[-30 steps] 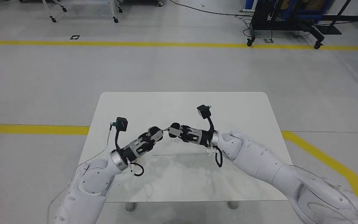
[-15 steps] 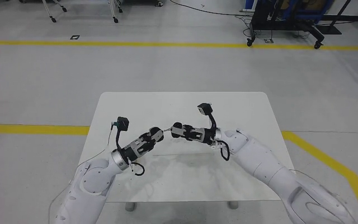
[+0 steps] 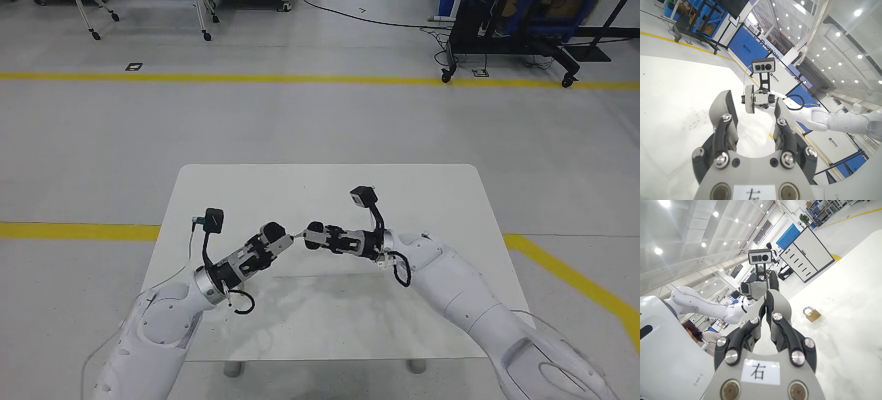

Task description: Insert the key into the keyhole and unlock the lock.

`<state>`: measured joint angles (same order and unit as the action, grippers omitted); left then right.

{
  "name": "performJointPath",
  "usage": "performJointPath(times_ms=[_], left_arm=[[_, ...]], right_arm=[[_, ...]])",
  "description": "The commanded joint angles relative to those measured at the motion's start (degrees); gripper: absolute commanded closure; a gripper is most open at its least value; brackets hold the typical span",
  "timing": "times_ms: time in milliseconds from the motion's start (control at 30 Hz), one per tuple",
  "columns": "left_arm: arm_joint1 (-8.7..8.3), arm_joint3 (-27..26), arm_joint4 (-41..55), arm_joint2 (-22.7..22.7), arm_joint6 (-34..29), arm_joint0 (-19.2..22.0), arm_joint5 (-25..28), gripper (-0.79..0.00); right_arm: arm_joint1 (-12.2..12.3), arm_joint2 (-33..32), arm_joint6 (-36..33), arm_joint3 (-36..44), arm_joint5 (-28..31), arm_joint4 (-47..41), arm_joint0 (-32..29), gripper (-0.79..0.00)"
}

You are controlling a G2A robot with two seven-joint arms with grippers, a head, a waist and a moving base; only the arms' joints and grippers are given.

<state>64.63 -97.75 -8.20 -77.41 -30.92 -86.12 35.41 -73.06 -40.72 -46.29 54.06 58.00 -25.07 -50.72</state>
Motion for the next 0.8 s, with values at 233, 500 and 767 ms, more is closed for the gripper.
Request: performJointPath(times_ms=[233, 500, 767], left_arm=[[-0.2, -0.2, -1.03, 0.58, -0.21, 0.08, 0.0, -0.249], [-0.37, -0.1, -1.59, 1.21, -0.98, 0.51, -1.01, -0.237], [-0.52, -0.02, -2.21, 1.71, -0.98, 0.78, -1.26, -0.148]], right_arm=[[-0.8, 1.18, 0.0, -0.9, 0.0, 1.06, 0.56, 0.0], [-1.02, 1.65, 0.0, -1.19, 0.0, 0.89, 0.83, 0.0], [-1.03, 1.75, 0.0, -1.34, 0.0, 0.56, 0.93, 0.0]])
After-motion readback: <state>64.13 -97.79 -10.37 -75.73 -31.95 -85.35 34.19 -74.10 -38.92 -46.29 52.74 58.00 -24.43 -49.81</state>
